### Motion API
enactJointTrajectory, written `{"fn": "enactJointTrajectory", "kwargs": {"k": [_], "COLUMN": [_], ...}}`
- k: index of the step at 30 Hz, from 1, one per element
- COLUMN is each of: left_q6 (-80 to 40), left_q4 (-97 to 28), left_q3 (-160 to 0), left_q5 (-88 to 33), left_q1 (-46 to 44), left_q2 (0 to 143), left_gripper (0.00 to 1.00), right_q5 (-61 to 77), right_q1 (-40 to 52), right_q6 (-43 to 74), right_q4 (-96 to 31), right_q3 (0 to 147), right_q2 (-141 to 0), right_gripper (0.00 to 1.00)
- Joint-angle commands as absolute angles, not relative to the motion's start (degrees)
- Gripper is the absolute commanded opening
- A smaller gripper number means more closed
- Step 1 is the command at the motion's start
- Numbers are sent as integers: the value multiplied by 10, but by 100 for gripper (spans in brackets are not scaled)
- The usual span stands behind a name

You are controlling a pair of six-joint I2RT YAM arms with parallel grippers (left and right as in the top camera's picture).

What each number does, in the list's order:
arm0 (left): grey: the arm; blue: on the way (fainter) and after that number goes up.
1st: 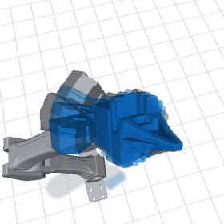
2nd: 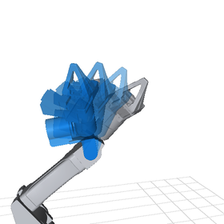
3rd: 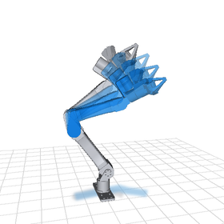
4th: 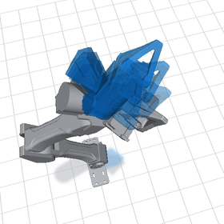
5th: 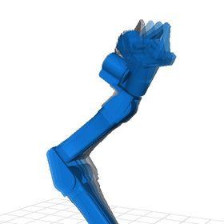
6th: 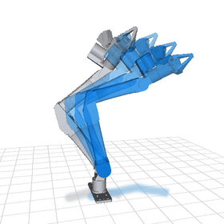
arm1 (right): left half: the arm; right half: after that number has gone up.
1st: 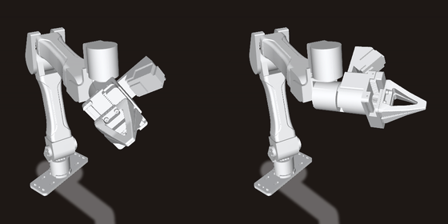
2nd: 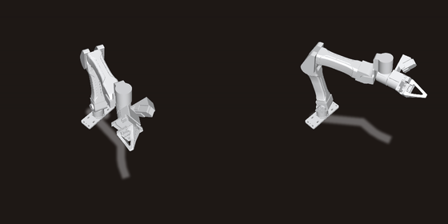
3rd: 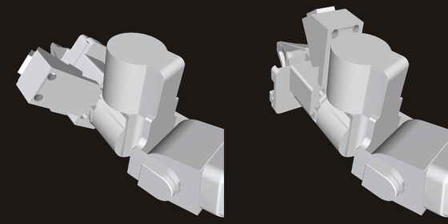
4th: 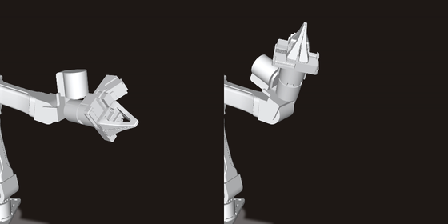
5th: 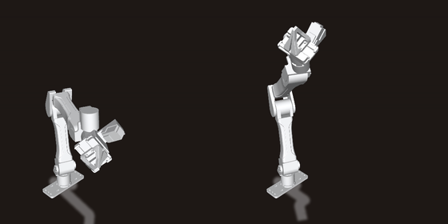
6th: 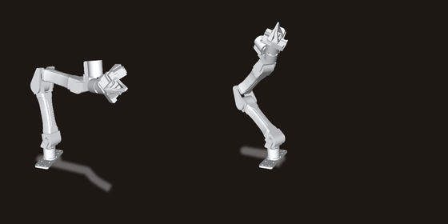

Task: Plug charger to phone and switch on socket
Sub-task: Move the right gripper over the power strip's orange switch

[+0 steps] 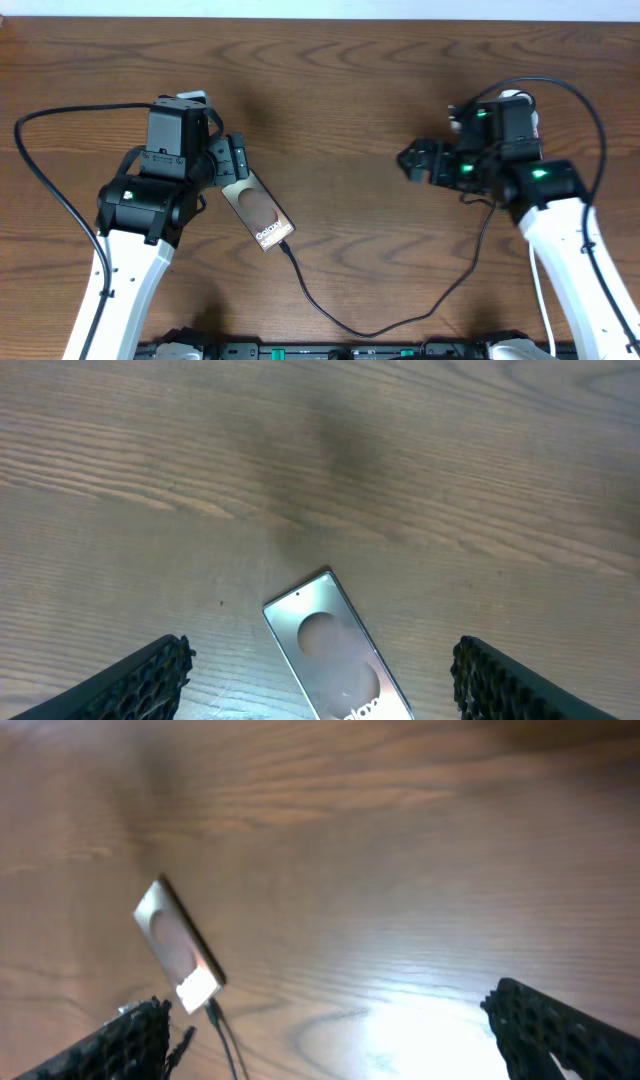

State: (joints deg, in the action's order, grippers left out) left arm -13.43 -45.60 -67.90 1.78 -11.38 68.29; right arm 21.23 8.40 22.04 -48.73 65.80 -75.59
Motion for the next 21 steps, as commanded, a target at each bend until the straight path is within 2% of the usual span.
{"fn": "enactJointTrajectory", "kwargs": {"k": [1, 7, 11, 16, 21], "left_q6": [-127, -127, -127, -127, -127], "left_q4": [-454, -454, -454, -454, -454], "left_q3": [-685, -685, -685, -685, -685], "left_q5": [31, 31, 30, 31, 31], "left_q1": [-115, -115, -115, -115, -115], "left_q2": [685, 685, 685, 685, 685], "left_gripper": [86, 86, 86, 86, 86], "right_q5": [243, 244, 243, 244, 246], "right_q1": [16, -140, -224, -265, -266], "right_q6": [149, 74, 11, -23, -40], "right_q4": [-517, -580, -654, -686, -644], "right_q3": [722, 841, 943, 1038, 1057], "right_q2": [-754, -779, -875, -1021, -1141], "right_gripper": [99, 99, 99, 99, 99]}}
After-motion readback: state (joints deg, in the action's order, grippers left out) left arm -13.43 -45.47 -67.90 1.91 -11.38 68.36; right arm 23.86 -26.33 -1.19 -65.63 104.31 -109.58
